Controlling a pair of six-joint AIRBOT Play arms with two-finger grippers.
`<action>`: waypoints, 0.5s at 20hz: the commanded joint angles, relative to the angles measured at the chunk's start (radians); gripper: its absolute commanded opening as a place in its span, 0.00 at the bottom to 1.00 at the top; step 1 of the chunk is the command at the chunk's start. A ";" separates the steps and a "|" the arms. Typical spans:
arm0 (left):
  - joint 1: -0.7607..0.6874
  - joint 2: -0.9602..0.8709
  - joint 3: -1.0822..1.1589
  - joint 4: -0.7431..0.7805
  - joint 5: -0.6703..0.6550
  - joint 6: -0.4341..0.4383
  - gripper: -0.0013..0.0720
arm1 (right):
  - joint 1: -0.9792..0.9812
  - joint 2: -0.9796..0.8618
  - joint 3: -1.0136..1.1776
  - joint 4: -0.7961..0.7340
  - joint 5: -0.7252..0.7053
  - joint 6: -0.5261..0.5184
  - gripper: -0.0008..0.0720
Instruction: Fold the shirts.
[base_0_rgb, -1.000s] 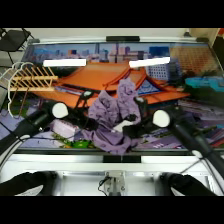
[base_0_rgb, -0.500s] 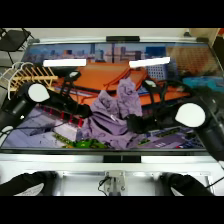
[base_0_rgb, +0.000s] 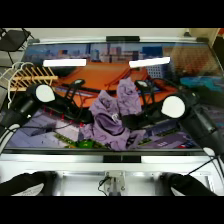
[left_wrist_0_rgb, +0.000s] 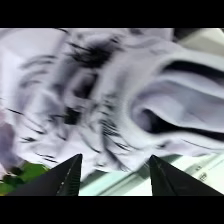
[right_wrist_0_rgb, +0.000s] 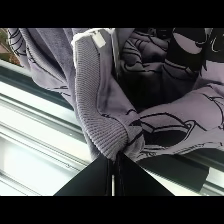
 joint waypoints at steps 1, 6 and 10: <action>-0.041 -0.003 -0.033 -0.021 0.016 -0.077 0.70 | 0.000 -0.014 0.001 0.003 -0.020 -0.010 0.10; -0.093 -0.011 -0.183 -0.021 0.299 -0.190 0.70 | 0.000 -0.014 0.001 0.009 -0.018 -0.018 0.10; -0.094 -0.033 -0.190 -0.109 0.480 -0.225 0.70 | 0.000 -0.014 0.001 0.012 -0.018 -0.025 0.10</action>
